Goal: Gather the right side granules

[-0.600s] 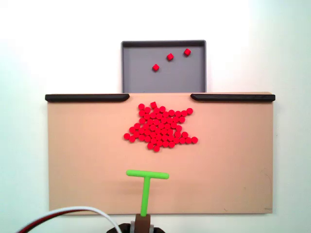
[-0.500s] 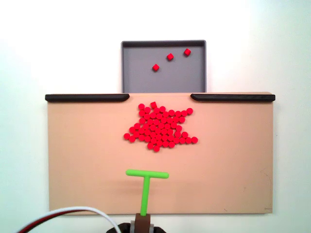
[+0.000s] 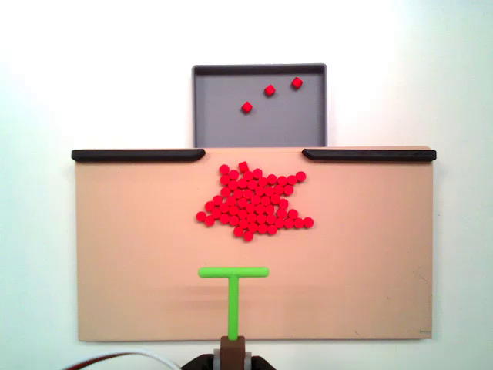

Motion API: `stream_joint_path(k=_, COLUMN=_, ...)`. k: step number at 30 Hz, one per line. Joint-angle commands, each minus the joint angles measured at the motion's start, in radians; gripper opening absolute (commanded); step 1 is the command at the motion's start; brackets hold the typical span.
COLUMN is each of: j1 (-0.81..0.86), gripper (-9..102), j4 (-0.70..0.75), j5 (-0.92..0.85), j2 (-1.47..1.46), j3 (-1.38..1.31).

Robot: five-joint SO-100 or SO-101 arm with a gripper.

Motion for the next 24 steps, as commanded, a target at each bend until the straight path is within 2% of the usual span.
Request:
stream_joint_path(k=1, j1=0.006, gripper=0, j4=-0.005, j5=-0.008, j2=0.025, j3=-0.023)
stream_joint_path(k=24, j1=0.008, gripper=0, j4=-0.005, j5=-0.002, j2=0.012, j3=-0.023)
